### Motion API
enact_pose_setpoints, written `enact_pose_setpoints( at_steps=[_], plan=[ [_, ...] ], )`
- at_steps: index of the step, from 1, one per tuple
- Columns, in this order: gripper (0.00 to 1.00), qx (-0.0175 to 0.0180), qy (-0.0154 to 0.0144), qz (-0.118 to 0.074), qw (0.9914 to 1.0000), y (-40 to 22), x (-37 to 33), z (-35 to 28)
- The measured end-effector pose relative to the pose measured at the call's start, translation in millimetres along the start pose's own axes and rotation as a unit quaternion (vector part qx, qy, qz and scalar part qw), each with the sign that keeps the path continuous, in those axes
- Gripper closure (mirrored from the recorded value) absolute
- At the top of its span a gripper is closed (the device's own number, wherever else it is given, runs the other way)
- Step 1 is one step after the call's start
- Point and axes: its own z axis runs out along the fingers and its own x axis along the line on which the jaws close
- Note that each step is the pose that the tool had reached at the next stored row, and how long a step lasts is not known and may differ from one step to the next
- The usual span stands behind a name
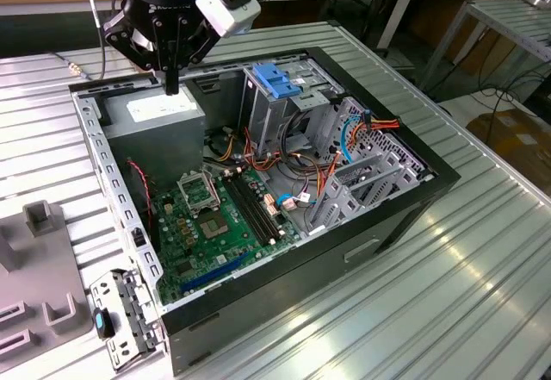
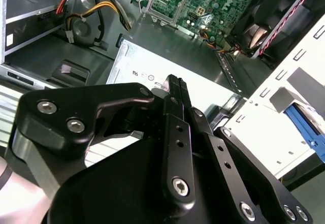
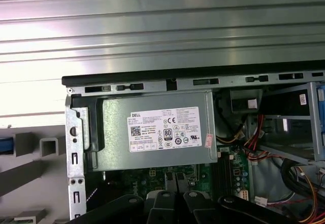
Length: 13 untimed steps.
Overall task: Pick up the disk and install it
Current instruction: 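Reach for the disk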
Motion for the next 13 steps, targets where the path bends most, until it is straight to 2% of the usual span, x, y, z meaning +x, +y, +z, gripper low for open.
enact_pose_setpoints(
  at_steps=[13],
  plan=[
    [0.85, 0.0000, 0.0000, 0.000, 1.00000, -0.2, 2.9, 0.0]
  ],
)
